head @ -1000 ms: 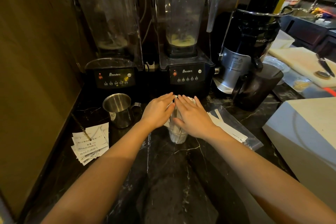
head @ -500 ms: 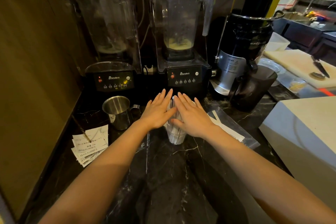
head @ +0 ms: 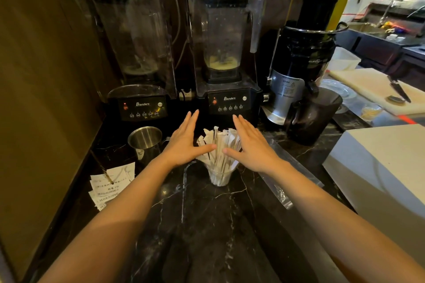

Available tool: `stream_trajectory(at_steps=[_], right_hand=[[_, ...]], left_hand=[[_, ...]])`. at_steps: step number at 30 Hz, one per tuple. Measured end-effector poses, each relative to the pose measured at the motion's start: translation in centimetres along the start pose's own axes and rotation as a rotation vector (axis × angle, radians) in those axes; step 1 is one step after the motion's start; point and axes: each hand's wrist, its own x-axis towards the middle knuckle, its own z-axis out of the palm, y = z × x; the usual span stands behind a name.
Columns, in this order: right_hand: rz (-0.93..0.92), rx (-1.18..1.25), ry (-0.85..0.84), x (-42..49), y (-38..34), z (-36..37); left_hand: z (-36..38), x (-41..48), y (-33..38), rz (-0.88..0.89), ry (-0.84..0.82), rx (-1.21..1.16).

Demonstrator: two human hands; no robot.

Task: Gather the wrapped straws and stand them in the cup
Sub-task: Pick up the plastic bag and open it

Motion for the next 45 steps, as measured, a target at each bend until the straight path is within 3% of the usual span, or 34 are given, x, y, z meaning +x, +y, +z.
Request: stream_trajectory(at_steps=[9, 16, 29, 34, 45], right_hand=[[0.106, 0.094, 0.069, -2.9, 4.3, -1.5], [0.252, 0.098, 0.102, -6.4, 10.1, -3.0], [0.548, 0.229, -0.02, -10.8, 17.6, 0.3], [0.705, 0.189, -0.034, -10.6, 19.1, 2.0], [0.807, 0.192, 0.067, -8.6, 19.5, 2.7]], left_hand=[[3.4, -2.4, 3.8, 0.25, 0.145, -0.011], [8.8, -0.9, 9.3, 0.416, 0.046, -0.009], [21.3, 1.0, 10.2, 0.198, -0.338, 0.309], [23.2, 1.3, 10.8, 0.215, -0.328, 0.398], [23.8, 1.7, 12.2, 0.306, -0.404, 0.489]])
